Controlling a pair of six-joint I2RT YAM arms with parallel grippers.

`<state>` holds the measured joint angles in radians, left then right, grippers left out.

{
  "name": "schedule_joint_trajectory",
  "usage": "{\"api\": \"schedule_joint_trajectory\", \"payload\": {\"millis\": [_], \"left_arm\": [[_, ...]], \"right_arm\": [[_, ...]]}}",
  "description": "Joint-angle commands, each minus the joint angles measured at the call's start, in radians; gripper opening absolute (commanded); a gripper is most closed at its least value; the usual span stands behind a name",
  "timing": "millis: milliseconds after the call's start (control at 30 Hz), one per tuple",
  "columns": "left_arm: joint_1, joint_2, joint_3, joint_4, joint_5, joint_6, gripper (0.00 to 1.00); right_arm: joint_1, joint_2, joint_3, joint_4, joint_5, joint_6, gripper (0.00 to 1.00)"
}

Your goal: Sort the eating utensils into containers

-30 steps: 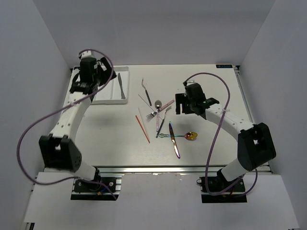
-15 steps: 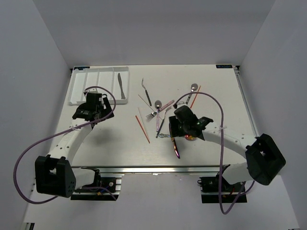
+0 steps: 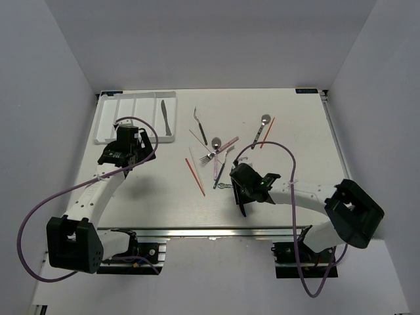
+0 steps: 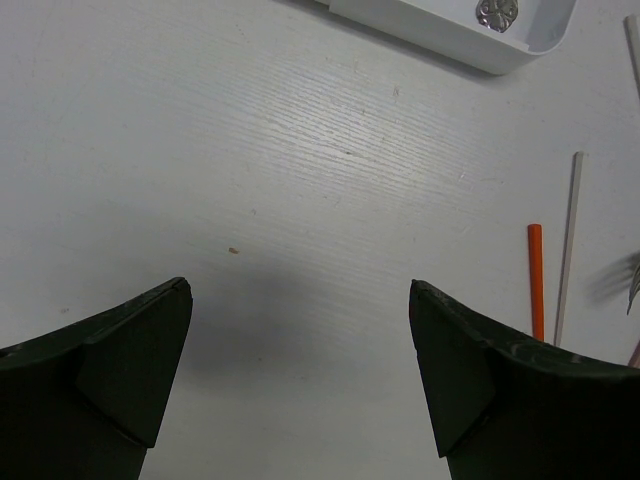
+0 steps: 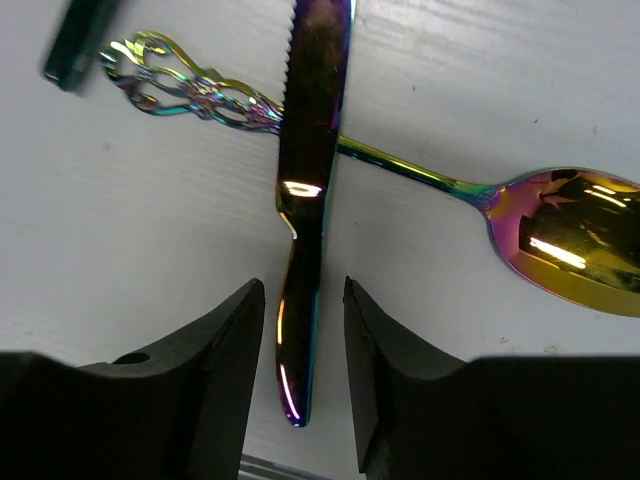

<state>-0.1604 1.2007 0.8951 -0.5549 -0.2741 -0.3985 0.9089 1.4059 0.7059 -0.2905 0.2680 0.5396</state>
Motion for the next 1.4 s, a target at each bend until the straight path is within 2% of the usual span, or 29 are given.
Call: {"api": "schedule_joint_trajectory", "payload": {"millis": [0,233,267,333,500,600,633,667,733,800,833,900,967,1233,1333,1367], "left_arm": [[-0.001,-0.02,0.015,0.009,0.003,0.013,0.98],[-0.001,-0.013,0.015,0.007,0.009,0.018,0.98],[-0.002,-0.013,0.016,0.007,0.01,0.018,0.98],[-0.001,-0.012,0.016,0.006,0.009,0.018,0.98],[-0.001,-0.029,0.013,0.021,0.059,0.013,0.98],[-0.001,-0.055,-0.002,0.116,0.266,-0.012,0.98],[-0.001,-0.062,-0.008,0.145,0.421,-0.028,0.98],[-0.001,-0.079,-0.031,0.183,0.493,-0.046,0.98],[-0.011,-0.108,-0.094,0.341,0.687,-0.146,0.98],[-0.04,-0.118,-0.145,0.484,0.783,-0.286,0.98],[-0.069,-0.118,-0.168,0.639,0.805,-0.333,0.98],[-0.187,-0.095,-0.182,0.742,0.784,-0.381,0.98],[-0.286,-0.07,-0.16,0.756,0.73,-0.378,0.98],[-0.361,0.04,-0.116,0.751,0.687,-0.39,0.98],[-0.386,0.069,-0.113,0.759,0.667,-0.393,0.95],[-0.387,0.076,-0.114,0.768,0.67,-0.396,0.92]], "right_arm": [[0.008,0.062,-0.019,0.027,0.033,0.028,0.41],[0.036,0.104,-0.039,0.02,0.086,0.056,0.15],[0.036,0.104,-0.04,0.024,0.082,0.054,0.07],[0.039,0.104,-0.036,0.024,0.085,0.056,0.0],[0.039,0.018,-0.014,-0.001,0.129,0.071,0.0],[0.039,-0.08,0.013,-0.01,0.148,0.063,0.0],[0.038,-0.1,0.026,-0.016,0.152,0.053,0.0],[0.038,-0.131,0.053,-0.024,0.154,0.045,0.0],[0.039,-0.154,0.101,-0.05,0.143,0.022,0.0],[0.039,-0.156,0.122,-0.038,0.11,-0.001,0.0],[0.039,-0.156,0.133,-0.01,0.067,-0.012,0.0],[0.039,-0.151,0.174,0.004,0.03,-0.03,0.0],[0.039,-0.153,0.207,0.004,0.013,-0.032,0.0],[0.039,-0.165,0.316,0.022,-0.096,-0.056,0.0],[0.039,-0.165,0.322,0.046,-0.143,-0.052,0.0],[0.039,-0.163,0.322,0.057,-0.153,-0.049,0.0]]}}
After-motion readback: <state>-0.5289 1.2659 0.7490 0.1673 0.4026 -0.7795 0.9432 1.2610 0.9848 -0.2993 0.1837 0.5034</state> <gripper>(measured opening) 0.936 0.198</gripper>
